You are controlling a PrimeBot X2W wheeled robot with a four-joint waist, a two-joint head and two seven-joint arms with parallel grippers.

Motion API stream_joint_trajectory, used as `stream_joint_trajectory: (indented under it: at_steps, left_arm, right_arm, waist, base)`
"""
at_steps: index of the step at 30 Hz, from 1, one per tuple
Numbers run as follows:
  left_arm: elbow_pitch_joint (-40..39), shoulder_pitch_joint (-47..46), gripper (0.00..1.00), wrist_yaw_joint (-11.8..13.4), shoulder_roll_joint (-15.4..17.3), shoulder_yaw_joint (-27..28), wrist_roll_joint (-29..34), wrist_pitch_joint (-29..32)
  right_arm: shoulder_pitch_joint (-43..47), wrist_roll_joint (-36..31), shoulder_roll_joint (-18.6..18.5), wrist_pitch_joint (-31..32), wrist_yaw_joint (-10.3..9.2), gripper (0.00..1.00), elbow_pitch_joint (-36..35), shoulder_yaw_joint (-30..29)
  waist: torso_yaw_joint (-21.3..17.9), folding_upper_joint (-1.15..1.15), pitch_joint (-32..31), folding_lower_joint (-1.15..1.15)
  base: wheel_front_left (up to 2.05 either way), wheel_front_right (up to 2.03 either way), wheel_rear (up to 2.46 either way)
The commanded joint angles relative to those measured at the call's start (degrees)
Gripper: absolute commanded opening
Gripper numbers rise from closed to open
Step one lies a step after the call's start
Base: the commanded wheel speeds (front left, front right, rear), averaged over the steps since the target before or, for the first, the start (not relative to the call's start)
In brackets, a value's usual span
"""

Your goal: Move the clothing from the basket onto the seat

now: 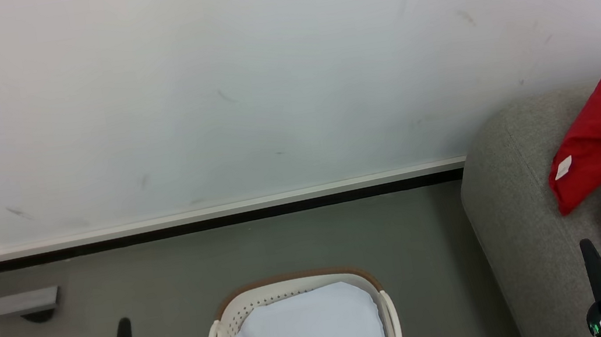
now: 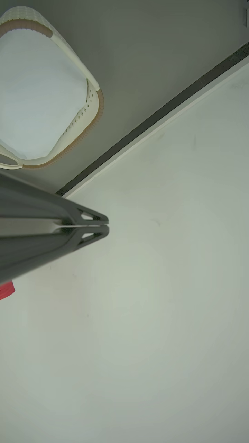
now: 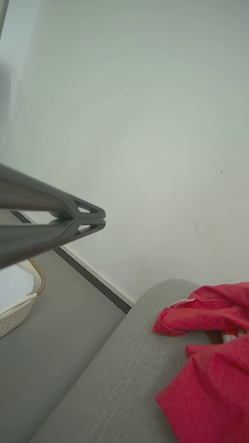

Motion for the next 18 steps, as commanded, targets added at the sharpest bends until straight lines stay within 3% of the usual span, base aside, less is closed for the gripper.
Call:
stream_joint_trajectory:
  at_steps: [1,18]
  left_arm:
    - [-0.7,-1.2,0.0,0.0,0.3,0.0,-2.2,0.5]
    - [-1.6,-1.5,0.0,0.0,0.2,0.0,-10.7,3.0]
  right_arm:
    - [-1.5,1.9,-0.5,0.4,-0.08,0.0,-0.7,-0.4]
    - [-1.5,10.0,-0.4,2.9,-0.1,0.0,-1.0,-2.3]
  waist:
    - [0.1,0.0,0.0,0.0]
    - [0.5,0.0,0.2,0.0]
  base:
    - [0.0,0.0,0.0]
    - [0.0,0.0,0.0]
